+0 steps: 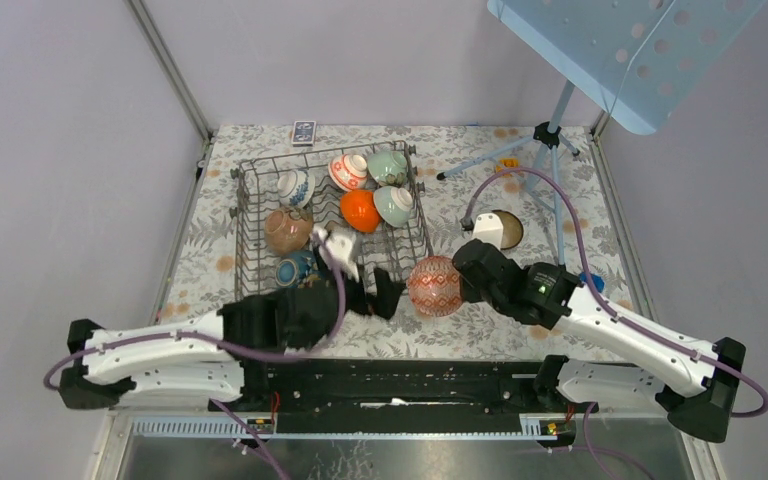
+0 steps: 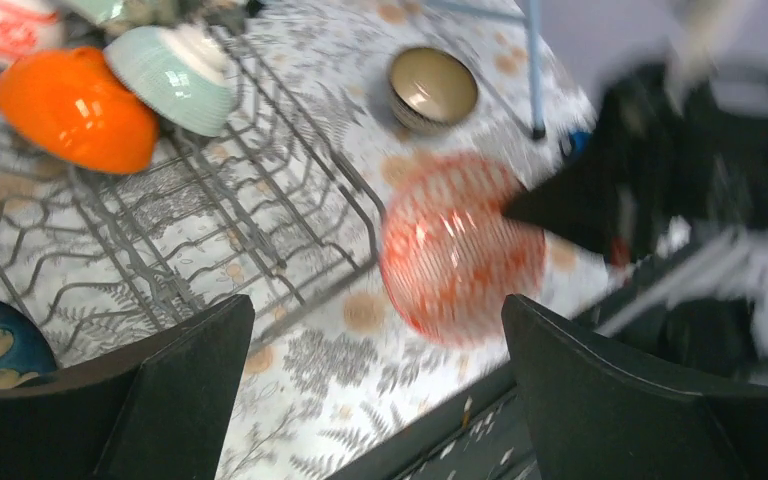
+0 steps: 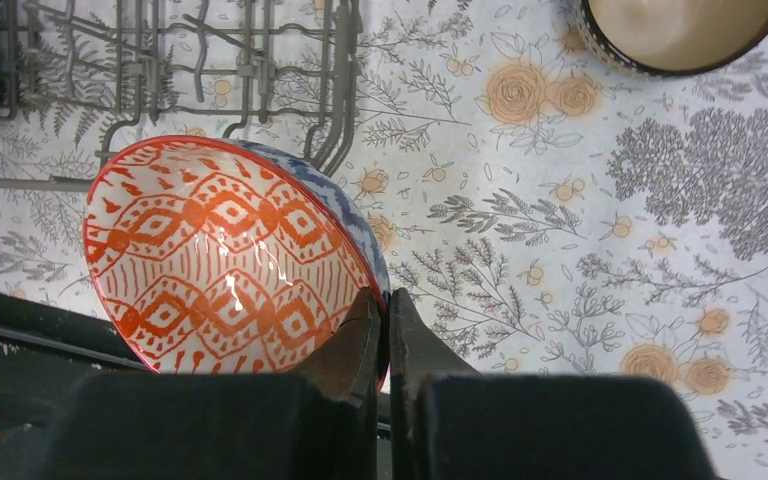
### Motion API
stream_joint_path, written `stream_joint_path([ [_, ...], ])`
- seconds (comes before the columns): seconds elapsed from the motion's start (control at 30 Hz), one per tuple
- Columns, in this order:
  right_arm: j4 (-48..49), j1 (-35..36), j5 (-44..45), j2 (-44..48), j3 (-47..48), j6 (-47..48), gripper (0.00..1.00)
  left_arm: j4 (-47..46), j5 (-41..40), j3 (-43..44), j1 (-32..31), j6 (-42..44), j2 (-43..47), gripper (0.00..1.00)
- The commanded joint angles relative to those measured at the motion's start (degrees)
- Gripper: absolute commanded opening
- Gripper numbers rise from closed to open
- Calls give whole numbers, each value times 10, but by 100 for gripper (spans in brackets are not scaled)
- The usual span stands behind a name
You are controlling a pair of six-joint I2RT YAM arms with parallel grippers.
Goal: Unload the bowls from the dish rack
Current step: Move the dish rack to the center of the board.
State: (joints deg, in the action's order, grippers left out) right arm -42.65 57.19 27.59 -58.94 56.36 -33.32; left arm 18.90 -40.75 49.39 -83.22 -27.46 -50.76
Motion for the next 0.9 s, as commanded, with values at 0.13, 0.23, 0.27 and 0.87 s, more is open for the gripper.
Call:
stream_joint_path([
  [0.13,49,-15,28,14,-19,-113,0,68,256,114,209,-323,-178,99],
  [0.23,47,-17,33,15,-22,-140,0,82,251,121,209,-339,-198,99],
  [0.27,49,-18,32,15,-24,-147,0,84,246,119,209,-341,-200,99],
  [0.87,65,-19,24,1,-32,-195,0,97,216,142,212,-319,-260,49],
])
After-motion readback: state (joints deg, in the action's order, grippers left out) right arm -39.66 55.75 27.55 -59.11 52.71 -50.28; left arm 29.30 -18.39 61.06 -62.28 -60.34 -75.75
